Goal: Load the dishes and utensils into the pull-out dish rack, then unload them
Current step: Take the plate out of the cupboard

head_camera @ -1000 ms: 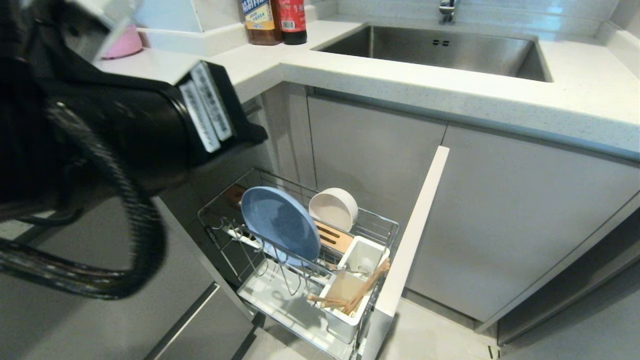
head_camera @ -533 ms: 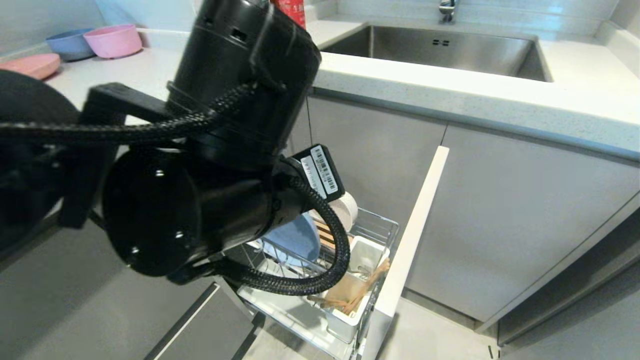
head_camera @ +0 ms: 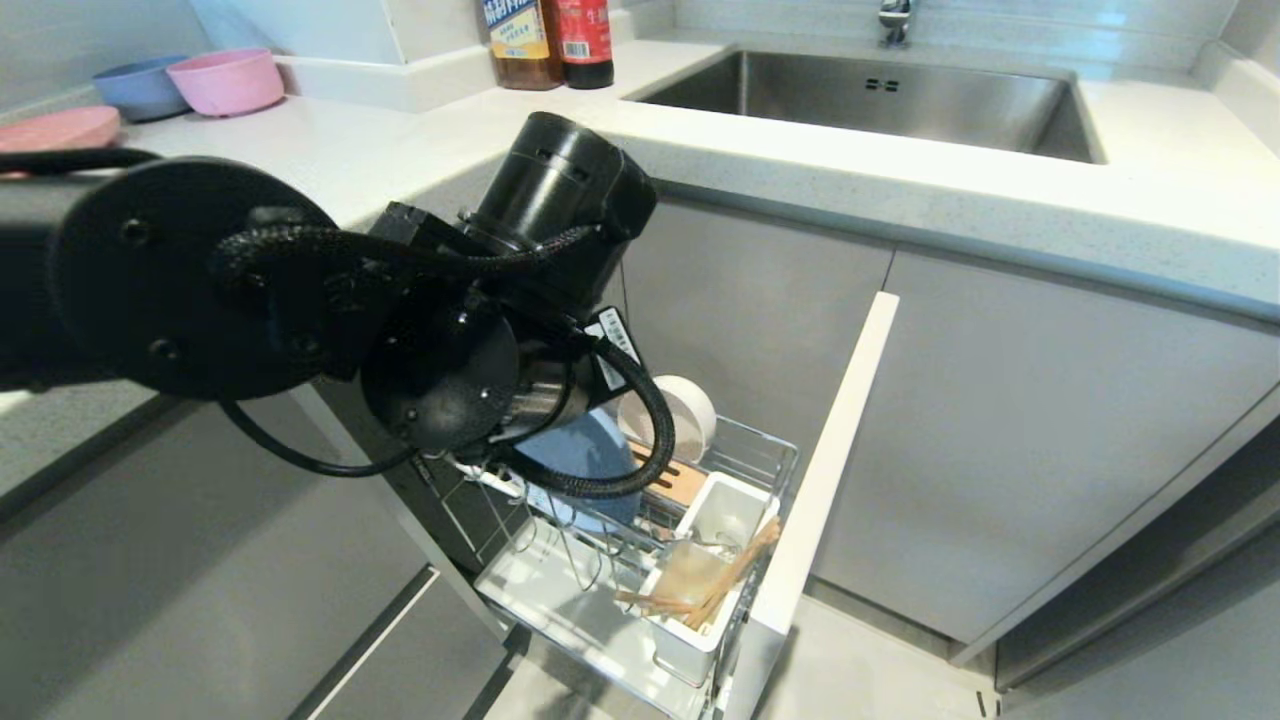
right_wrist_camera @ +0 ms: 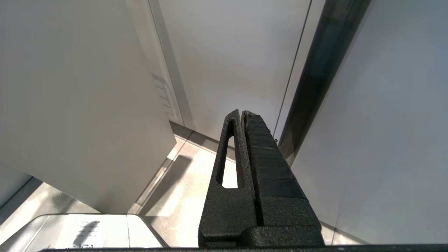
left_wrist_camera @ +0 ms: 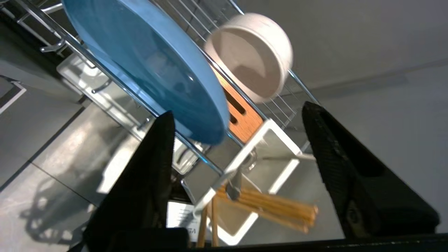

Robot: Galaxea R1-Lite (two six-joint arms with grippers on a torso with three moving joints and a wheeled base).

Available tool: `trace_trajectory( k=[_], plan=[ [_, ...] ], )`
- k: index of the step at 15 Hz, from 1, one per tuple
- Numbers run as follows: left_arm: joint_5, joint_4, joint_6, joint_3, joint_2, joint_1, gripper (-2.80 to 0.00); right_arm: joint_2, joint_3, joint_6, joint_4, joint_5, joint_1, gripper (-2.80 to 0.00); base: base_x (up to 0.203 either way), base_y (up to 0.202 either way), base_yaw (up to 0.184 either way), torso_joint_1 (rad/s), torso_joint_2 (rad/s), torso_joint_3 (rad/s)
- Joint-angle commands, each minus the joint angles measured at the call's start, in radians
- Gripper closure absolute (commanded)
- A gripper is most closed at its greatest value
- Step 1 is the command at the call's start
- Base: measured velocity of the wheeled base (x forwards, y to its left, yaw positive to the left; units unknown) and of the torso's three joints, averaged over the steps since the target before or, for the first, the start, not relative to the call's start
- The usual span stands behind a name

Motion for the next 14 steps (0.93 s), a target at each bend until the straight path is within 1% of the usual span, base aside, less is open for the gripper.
trace_trajectory(
  k=[1,3,6,7,8,12,14],
  plan=[
    [-0.018,0.003,-0.007,-0.022,0.04,0.043,-2.8,0.001,0.002,0.0,0.001,0.0,0.0,0.0,0.0,0.0,0.0,0.0,0.0,0.0],
    [-0.035,0.004,-0.019,-0.043,0.083,0.081,-2.8,0.001,0.001,0.0,-0.001,0.0,0.0,0.0,0.0,0.0,0.0,0.0,0.0,0.0],
    [-0.053,0.007,-0.03,-0.069,0.139,0.113,-2.8,0.001,0.002,0.0,0.0,0.0,0.0,0.0,0.0,0.0,0.0,0.0,0.0,0.0],
    [-0.056,0.009,-0.052,-0.077,0.159,0.126,-2.8,0.001,0.002,0.0,0.001,0.0,0.0,0.0,0.0,0.0,0.0,0.0,0.0,0.0],
    [-0.059,0.017,-0.066,-0.085,0.173,0.127,-2.8,0.001,0.002,0.0,0.001,0.0,0.0,0.0,0.0,0.0,0.0,0.0,0.0,0.0],
    [-0.062,0.116,-0.124,-0.136,0.228,0.132,-2.8,0.001,0.002,0.0,0.001,0.0,0.0,0.0,0.0,0.0,0.0,0.0,0.0,0.0],
    [-0.067,0.113,-0.129,-0.14,0.244,0.133,-2.8,0.001,0.002,0.0,0.001,0.0,0.0,0.0,0.0,0.0,0.0,0.0,0.0,0.0]
  ],
)
